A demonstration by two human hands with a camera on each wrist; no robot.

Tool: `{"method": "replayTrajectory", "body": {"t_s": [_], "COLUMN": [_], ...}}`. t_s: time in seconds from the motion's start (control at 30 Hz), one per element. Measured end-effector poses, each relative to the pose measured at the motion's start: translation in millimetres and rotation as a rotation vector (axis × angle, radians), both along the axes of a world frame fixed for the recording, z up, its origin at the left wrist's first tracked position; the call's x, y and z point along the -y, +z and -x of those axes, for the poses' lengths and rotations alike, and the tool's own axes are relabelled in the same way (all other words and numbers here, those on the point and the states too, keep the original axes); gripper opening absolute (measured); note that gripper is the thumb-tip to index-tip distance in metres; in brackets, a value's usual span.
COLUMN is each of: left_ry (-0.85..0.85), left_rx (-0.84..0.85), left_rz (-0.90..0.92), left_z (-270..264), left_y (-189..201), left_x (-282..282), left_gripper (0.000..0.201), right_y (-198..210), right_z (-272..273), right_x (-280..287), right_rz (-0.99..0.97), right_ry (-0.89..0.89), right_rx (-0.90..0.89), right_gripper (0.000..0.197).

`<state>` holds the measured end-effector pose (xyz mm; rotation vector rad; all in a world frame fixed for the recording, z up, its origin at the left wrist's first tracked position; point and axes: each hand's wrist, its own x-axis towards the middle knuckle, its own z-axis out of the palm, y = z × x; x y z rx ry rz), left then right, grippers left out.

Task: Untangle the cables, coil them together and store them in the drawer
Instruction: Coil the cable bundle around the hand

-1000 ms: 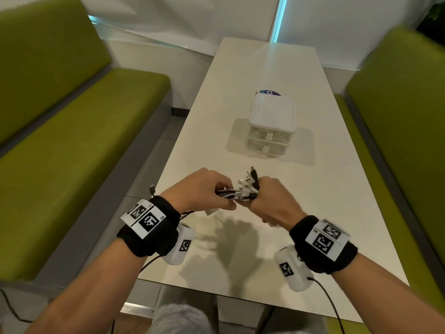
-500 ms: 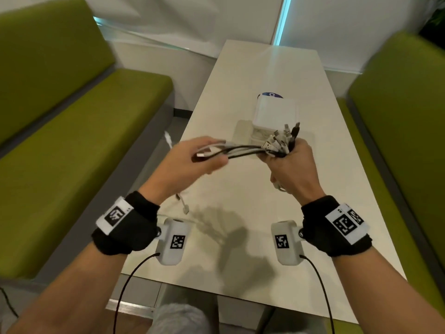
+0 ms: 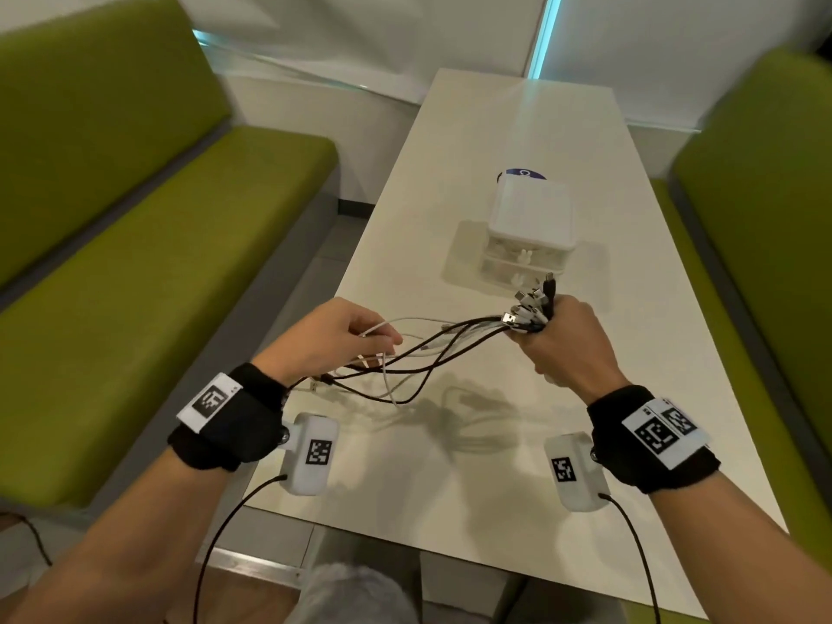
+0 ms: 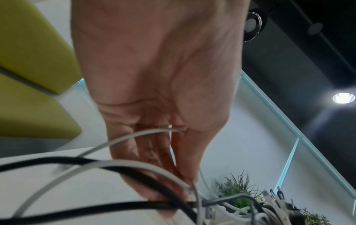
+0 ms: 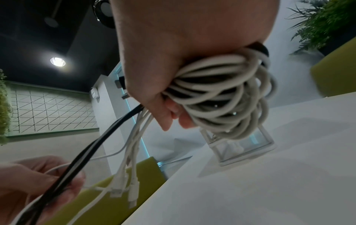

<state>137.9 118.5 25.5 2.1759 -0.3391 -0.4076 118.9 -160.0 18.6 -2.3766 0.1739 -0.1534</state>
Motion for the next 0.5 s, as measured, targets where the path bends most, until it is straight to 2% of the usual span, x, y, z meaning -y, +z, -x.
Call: {"method": "replayTrajectory", "body": {"t_s": [0.07, 0.2, 0.27, 0.3, 0.33, 0.4, 0.43, 0.5], "left_ry": [0.048, 0.190, 0.247, 0.257, 0.250, 0.199, 0.180, 0.157], "left_rx": [-0.024, -0.213, -0.215, -0.119, 0.033, 0.354, 0.442, 0.441], "left_rz": [0.094, 0.586, 0.678, 0.597, 0.413, -0.092, -0.297, -0.552], "left_z": [0.6, 2.9, -2.5, -8.0, -14.5, -29.5, -34.7, -44.1], "left_y": [4.6, 8.1, 8.8, 9.2, 10.7, 14.1, 18.5, 22.4], "left_x": [1.9, 0.6, -5.3, -10.0, -15.6, -28.6, -34.5, -47.7], "left_gripper": [0.012, 0.011, 0.014, 0.014, 0.013, 0.009, 0.008, 0.010], "right_y": [-2.7, -5.3, -5.7, -5.6, -6.4, -7.4, -7.3, -6.6], "right_z": [-1.3, 2.3, 6.1, 7.7, 8.2, 8.5, 8.5, 8.4], "right_x": [3.3, 5.1, 5.5, 6.0, 7.2, 11.1, 12.2, 13.6], "right_rz": [0.001, 0.047, 0.069, 0.066, 0.060, 0.038, 0.027, 0.003], "right_ry": [0.005, 0.020, 0.023, 0.022, 0.019, 0.008, 0.004, -0.003], "right_rx": [0.010, 0.001, -0.005, -0.009, -0.018, -0.035, -0.037, -0.044], "right_gripper": [0.032, 0.032, 0.030, 0.031, 0.032, 0.034, 0.036, 0.037]}}
